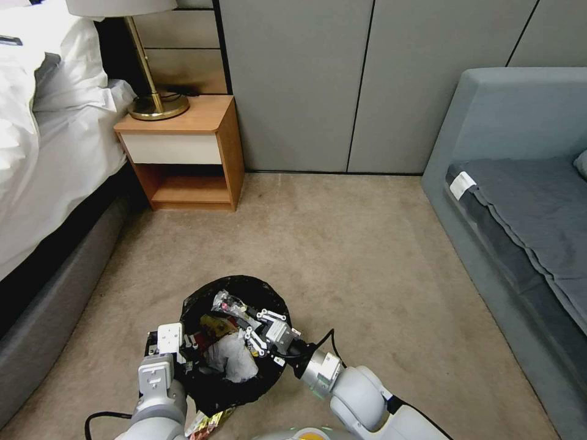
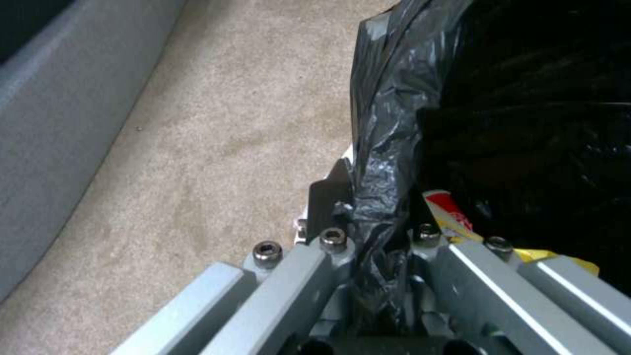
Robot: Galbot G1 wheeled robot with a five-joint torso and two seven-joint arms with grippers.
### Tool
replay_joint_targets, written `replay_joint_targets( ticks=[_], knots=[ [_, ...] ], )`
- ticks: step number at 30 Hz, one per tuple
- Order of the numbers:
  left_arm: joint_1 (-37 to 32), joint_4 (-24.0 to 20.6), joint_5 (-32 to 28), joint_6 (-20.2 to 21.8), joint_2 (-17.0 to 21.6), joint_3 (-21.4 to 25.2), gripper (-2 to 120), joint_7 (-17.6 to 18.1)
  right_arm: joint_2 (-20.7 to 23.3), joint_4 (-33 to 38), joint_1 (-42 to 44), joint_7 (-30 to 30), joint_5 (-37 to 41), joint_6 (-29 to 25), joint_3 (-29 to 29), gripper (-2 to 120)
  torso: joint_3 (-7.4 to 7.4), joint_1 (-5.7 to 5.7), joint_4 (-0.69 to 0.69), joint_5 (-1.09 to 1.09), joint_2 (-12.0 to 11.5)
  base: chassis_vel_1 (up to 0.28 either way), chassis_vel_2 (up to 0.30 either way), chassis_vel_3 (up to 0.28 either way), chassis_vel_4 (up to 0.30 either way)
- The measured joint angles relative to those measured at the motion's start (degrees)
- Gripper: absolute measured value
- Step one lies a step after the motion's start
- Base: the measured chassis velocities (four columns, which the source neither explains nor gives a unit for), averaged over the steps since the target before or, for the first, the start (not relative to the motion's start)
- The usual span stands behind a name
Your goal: Pick up the trash bin, then pick up the garbage from the floor and place it into the trash bin.
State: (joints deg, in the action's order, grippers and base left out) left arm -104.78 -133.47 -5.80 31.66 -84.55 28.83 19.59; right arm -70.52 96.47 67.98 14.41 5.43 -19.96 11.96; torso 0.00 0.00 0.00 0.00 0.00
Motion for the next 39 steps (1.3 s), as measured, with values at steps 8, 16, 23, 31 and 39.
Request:
replay_joint_targets(
  ticks=[8, 16, 23, 31, 39],
  knots=[
    [0.33, 0.26, -0.23, 0.06, 0.18, 0.08, 0, -0.03, 0.12, 0.73, 0.4, 0.05, 0.06, 0.31, -0.31, 62, 0.0, 0.0, 0.0, 0.0, 0.0, 0.0, 0.0, 0.0, 0.0],
    [0.52, 0.46, -0.27, 0.12, 0.18, 0.12, 0, -0.05, 0.4, 1.41, 0.78, 0.22, 0.19, 0.33, -0.62, 88, 0.0, 0.0, 0.0, 0.0, 0.0, 0.0, 0.0, 0.0, 0.0],
    [0.55, 0.48, -0.27, 0.21, 0.13, 0.19, 0, -0.08, 1.39, 3.79, 0.94, 0.43, 0.53, 0.41, -1.18, 107, 0.0, 0.0, 0.0, 0.0, 0.0, 0.0, 0.0, 0.0, 0.0],
    [0.57, 0.68, -0.12, 0.22, 0.1, 0.23, 0, -0.11, 1.88, 13.06, 1.76, -2.34, 0.69, 0.62, -5.33, 114, 0.0, 0.01, 0.0, 0.0, 0.0, 0.0, 0.0, 0.0, 0.0],
    [0.97, 0.94, -0.78, 0.03, 0.42, 0.73, 0, -0.13, -1.65, 26.05, 11.86, -18.94, -1.54, 6.43, -16.39, 109, 0.0, 0.0, -0.01, 0.0, 0.0, 0.0, 0.0, 0.0, 0.0]
  ],
)
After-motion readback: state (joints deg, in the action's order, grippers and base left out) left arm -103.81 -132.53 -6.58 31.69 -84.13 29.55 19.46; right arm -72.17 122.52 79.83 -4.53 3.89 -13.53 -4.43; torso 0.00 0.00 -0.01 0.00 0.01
